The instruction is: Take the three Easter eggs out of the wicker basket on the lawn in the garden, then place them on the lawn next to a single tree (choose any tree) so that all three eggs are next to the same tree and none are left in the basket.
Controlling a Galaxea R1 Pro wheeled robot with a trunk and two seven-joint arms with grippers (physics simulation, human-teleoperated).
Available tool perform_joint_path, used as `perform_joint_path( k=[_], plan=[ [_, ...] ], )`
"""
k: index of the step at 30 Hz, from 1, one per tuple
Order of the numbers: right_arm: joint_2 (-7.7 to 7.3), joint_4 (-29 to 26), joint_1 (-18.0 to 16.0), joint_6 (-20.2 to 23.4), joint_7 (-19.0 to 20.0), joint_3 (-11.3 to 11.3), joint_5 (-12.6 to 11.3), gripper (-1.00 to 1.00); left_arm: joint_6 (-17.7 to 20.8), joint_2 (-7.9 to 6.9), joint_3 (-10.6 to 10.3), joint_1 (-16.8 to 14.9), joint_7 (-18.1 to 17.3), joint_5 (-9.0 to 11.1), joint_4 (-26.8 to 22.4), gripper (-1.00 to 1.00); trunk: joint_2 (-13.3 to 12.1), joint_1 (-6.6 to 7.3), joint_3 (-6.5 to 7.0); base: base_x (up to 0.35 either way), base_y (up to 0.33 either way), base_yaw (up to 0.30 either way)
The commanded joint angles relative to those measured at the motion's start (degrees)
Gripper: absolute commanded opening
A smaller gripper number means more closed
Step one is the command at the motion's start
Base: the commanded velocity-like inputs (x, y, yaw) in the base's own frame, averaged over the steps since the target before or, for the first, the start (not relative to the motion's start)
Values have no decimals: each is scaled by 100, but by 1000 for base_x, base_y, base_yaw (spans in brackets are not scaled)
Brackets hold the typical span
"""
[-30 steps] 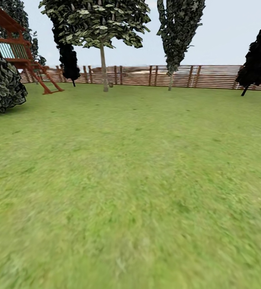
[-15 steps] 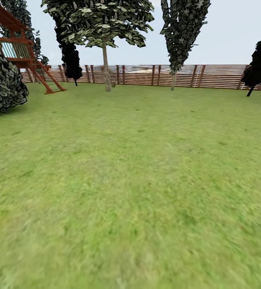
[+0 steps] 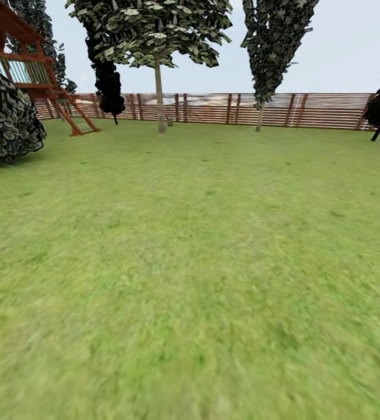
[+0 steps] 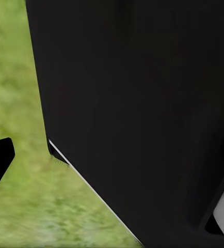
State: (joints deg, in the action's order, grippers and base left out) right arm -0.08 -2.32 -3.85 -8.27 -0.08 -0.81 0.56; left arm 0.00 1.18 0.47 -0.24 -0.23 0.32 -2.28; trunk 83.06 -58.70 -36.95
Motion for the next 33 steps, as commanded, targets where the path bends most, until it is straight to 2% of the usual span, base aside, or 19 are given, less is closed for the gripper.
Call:
perform_joint_path(
  k=[1,8,33],
  plan=[
    [-1,4,-2,-19,-1,-7,6,100,0,-1,5,-2,-3,3,-1,100,2,-3,-11,333,0,193],
    [-1,4,-2,-17,-1,-2,6,100,0,4,4,-2,-3,3,-9,100,2,-3,-41,333,0,144],
    [0,11,-2,-15,-1,-6,8,100,0,5,5,-2,0,3,-9,100,2,-3,-43,333,0,3]
  ],
)
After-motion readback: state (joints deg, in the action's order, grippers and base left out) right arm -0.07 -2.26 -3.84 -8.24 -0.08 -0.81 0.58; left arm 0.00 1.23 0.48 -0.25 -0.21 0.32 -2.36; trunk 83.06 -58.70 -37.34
